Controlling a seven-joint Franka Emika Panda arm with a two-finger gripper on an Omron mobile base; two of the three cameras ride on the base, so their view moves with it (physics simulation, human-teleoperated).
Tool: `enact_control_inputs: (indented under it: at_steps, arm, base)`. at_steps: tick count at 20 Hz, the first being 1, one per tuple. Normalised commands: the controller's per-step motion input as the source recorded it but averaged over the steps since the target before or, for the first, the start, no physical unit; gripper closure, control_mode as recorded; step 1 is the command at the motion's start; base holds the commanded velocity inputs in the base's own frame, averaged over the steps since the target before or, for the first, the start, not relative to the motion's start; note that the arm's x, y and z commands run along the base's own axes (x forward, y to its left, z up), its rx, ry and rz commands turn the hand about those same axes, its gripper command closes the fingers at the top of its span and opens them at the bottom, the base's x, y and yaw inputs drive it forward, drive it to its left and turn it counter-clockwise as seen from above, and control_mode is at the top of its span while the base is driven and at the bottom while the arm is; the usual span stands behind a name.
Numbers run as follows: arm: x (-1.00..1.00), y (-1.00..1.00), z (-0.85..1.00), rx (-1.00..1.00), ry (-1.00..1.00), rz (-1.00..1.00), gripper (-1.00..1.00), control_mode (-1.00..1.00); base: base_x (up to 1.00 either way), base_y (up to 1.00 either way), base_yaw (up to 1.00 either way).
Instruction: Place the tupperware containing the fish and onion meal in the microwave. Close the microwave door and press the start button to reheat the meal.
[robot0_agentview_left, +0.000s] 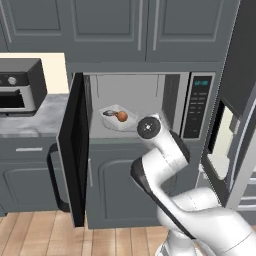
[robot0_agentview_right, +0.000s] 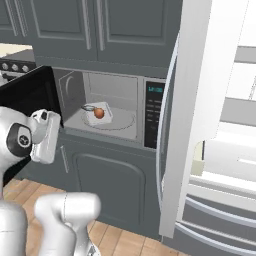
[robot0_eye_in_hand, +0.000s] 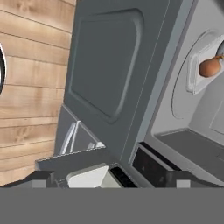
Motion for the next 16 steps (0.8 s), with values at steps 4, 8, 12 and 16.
enact_control_inputs:
  at_steps: [4,8,12,16]
  arm:
    - [-1.0,0.24,-0.23,-0.04,-0.25,0.0,-1.0,-1.0]
    - [-1.0,0.28,-0.12,0.0,-0.38,0.0,-1.0,-1.0]
    - [-1.0,0.25,-0.11,0.0,-0.45,0.0,-1.0,-1.0]
    - [-1.0,0.39,-0.23,0.0,-0.4,0.0,-1.0,-1.0]
  base:
    - [0.0,0.0,0.0]
    - [0.0,0.0,0.0]
    - [0.0,0.0,0.0]
    - [0.0,0.0,0.0]
